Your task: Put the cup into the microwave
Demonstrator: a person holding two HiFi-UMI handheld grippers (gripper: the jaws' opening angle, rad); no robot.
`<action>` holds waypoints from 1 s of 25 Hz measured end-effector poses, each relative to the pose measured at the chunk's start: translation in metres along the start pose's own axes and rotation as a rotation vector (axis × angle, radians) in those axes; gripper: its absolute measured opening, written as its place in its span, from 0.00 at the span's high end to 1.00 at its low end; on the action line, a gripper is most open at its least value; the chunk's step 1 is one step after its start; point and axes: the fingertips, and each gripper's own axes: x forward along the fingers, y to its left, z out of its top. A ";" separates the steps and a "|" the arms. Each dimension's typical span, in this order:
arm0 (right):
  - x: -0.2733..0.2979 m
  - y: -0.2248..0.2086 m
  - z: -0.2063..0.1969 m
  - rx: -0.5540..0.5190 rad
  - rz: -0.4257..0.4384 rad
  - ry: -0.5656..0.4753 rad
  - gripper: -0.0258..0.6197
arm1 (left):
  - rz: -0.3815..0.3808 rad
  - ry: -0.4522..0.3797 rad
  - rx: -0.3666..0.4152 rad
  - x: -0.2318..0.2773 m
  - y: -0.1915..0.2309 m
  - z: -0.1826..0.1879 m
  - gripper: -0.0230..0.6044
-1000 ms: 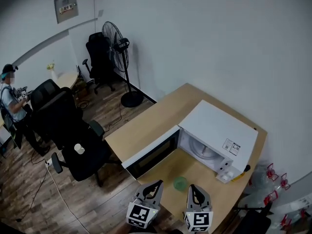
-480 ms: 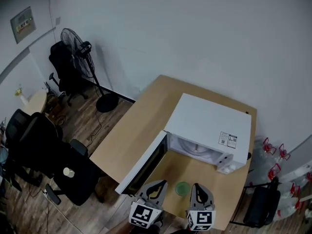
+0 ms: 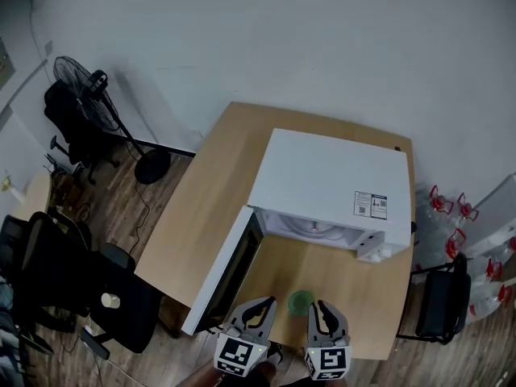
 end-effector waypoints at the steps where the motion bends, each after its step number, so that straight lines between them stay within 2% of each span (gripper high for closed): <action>1: 0.002 0.004 -0.006 0.008 0.005 0.012 0.86 | -0.007 0.008 0.001 0.002 0.001 -0.004 0.93; 2: 0.005 0.007 -0.013 0.013 0.011 0.025 0.75 | -0.012 0.016 0.002 0.003 0.001 -0.008 0.93; 5: 0.012 0.018 -0.029 0.007 0.025 0.053 0.59 | -0.022 0.034 -0.004 0.005 0.004 -0.017 0.93; 9: 0.022 0.023 -0.049 -0.005 0.011 0.092 0.45 | -0.030 0.054 -0.017 0.006 0.009 -0.028 0.93; 12: 0.029 0.022 -0.062 -0.005 -0.007 0.120 0.41 | -0.033 0.068 -0.024 0.007 0.012 -0.036 0.93; 25: 0.048 0.019 -0.098 -0.007 -0.016 0.178 0.41 | -0.040 0.125 -0.047 0.014 0.013 -0.067 0.93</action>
